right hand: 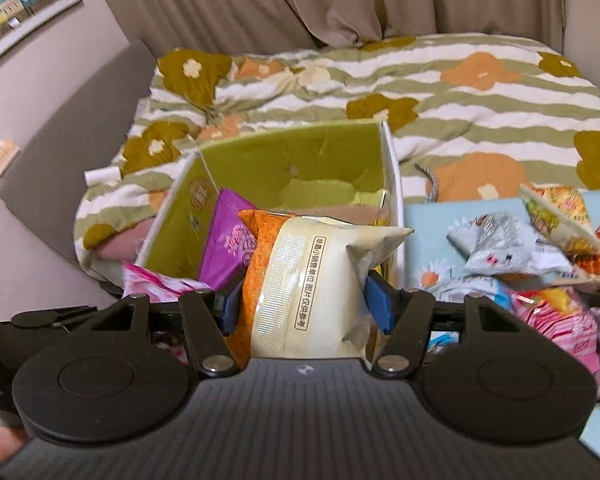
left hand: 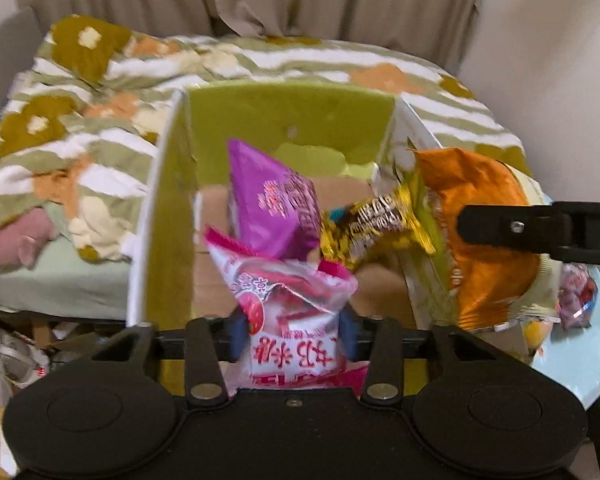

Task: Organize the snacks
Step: 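Carry both bags into the yellow-green box and open both tools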

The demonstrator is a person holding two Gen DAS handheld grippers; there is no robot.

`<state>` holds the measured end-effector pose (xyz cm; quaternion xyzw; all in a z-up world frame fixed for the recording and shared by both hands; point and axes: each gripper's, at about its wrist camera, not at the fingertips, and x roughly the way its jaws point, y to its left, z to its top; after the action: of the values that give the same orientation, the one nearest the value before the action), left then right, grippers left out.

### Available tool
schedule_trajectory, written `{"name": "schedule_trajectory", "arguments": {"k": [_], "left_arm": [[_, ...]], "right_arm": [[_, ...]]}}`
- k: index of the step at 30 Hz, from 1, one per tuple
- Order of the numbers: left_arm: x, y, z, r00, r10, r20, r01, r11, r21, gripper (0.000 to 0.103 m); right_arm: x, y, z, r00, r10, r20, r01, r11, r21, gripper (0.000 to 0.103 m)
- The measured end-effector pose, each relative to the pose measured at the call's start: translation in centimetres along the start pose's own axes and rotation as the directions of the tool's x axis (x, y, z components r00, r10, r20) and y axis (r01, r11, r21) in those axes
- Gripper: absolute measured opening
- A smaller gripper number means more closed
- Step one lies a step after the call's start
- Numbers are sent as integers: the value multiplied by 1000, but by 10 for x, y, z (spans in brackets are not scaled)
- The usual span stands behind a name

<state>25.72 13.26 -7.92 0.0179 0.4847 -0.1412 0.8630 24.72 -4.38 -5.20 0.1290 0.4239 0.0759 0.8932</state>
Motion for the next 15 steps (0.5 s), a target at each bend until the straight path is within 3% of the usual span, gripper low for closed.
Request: {"name": "schedule_trajectory", "arguments": {"k": [1, 2, 7, 15], "left_arm": [[0, 1, -1, 1000, -3, 8, 3, 1000, 4, 90], [-2, 1, -3, 1000, 2, 29, -2, 1000, 10, 103], [-17, 5, -8, 996, 12, 87, -14, 1000, 28, 103], [-42, 20, -17, 990, 68, 123, -58, 995, -84, 103]], "right_arm": [[3, 1, -2, 1000, -8, -8, 8, 1000, 3, 77], [5, 2, -4, 1000, -14, -14, 14, 1000, 5, 77], [9, 4, -7, 999, -33, -25, 32, 999, -2, 77], [11, 10, -3, 999, 28, -41, -30, 998, -51, 77]]}}
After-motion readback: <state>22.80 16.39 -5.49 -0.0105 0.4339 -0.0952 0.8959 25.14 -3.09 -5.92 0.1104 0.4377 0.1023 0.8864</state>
